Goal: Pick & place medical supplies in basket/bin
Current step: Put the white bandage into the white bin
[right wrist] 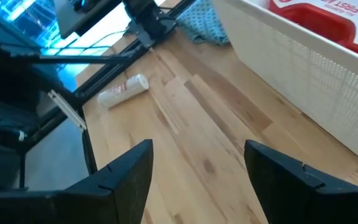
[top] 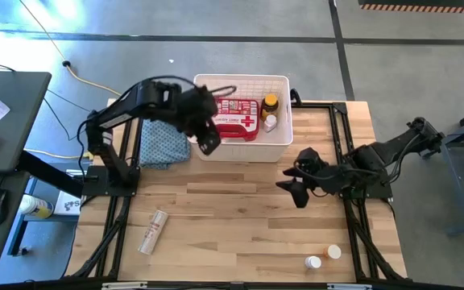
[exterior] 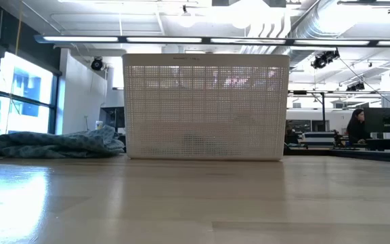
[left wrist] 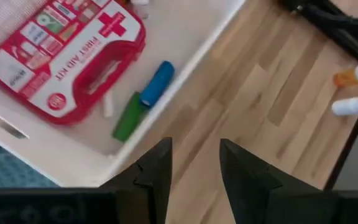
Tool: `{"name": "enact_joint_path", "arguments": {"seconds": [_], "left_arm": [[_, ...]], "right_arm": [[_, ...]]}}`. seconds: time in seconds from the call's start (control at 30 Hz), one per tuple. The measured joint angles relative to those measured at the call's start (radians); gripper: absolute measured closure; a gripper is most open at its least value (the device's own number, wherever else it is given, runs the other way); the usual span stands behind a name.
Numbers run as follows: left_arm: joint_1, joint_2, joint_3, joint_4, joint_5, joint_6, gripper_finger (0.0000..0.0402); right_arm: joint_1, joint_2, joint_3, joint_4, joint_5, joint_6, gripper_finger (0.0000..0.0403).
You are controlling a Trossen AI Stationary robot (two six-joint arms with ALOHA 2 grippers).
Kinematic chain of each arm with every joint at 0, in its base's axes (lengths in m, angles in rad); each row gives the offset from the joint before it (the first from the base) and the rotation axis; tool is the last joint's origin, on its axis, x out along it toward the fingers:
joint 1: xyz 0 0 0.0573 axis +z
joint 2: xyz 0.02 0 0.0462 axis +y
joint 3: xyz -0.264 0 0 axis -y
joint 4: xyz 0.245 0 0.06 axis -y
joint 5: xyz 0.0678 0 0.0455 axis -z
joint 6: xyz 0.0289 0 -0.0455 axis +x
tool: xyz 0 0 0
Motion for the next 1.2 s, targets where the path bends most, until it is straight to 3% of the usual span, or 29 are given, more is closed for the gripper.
{"name": "enact_joint_path", "arguments": {"seconds": [0.17, 0.43, 0.7, 0.83, 0.97, 1.1, 1.2], "left_arm": [[-0.125, -0.067, -0.090, 0.004, -0.047, -0.163, 0.0236], [-0.345, -0.266, -0.543, -0.001, -0.060, -0.563, 0.0236], [-0.526, -0.330, -0.906, 0.009, 0.177, -0.955, 0.0231], [-0.582, -0.330, -1.049, 0.157, 0.280, -1.020, 0.0189], [-0.627, -0.342, -1.172, 0.344, 0.286, -1.074, 0.0116], [-0.669, -0.341, -1.268, 0.379, 0.309, -1.142, 0.0053], [-0.693, -0.344, -1.323, 0.405, 0.322, -1.170, 0.0029]], "right_arm": [[0.020, 0.000, 0.000, -0.003, -0.004, -0.019, 0.0160], [0.045, 0.000, 0.000, -0.036, -0.021, -0.019, 0.0160], [0.045, 0.000, 0.000, -0.043, 0.018, -0.063, 0.0160], [0.029, 0.000, 0.000, -0.043, 0.023, -0.083, 0.0160], [0.011, 0.000, 0.000, -0.042, 0.011, -0.089, 0.0160], [0.010, 0.000, 0.000, -0.035, 0.008, -0.079, 0.0160], [0.011, 0.000, 0.000, -0.036, 0.006, -0.062, 0.0160]]}}
